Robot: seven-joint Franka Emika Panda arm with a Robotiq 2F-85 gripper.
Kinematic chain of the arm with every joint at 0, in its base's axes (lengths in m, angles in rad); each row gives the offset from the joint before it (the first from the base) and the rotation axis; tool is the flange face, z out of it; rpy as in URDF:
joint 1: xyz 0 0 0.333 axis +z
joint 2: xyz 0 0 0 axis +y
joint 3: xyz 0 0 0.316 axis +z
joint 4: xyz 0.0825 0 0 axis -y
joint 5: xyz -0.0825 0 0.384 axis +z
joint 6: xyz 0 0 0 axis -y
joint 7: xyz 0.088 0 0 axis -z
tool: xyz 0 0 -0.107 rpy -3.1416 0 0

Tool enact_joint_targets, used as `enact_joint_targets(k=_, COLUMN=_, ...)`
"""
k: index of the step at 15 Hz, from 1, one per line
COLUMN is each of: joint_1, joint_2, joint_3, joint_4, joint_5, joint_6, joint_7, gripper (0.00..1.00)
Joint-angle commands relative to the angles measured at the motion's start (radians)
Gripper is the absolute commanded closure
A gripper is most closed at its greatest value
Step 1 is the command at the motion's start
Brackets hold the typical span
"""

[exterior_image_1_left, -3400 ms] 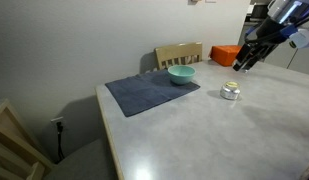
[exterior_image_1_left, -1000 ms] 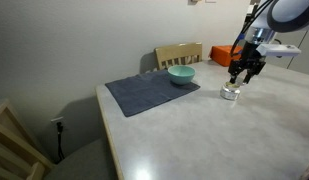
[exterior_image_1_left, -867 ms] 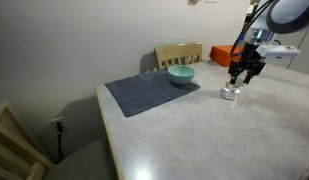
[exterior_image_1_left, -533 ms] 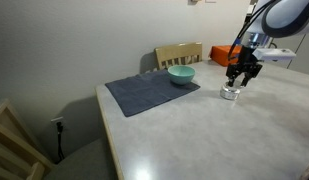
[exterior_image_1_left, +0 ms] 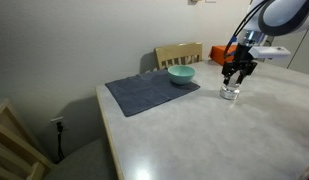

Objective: Pick up the lid and place it back on it's object

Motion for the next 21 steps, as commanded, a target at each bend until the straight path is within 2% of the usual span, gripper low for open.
enact_joint_targets(k=1, joint_1=-0.003, joint_2=0.008, joint_3=0.000, joint_4=0.019, joint_5=-0.010, joint_6=-0.020, joint_7=-0.009, gripper=0.56)
enact_joint_targets(k=5, joint_1=0.009, joint_2=-0.002, joint_3=-0.022, joint_4=0.006, joint_5=-0.027, joint_6=-0.019, joint_7=0.032, gripper=0.56)
enact_joint_targets(k=21, joint_1=-0.006, joint_2=0.046, joint_3=0.000, joint_4=0.024, joint_5=0.013, joint_6=-0.043, joint_7=0.025, gripper=0.56)
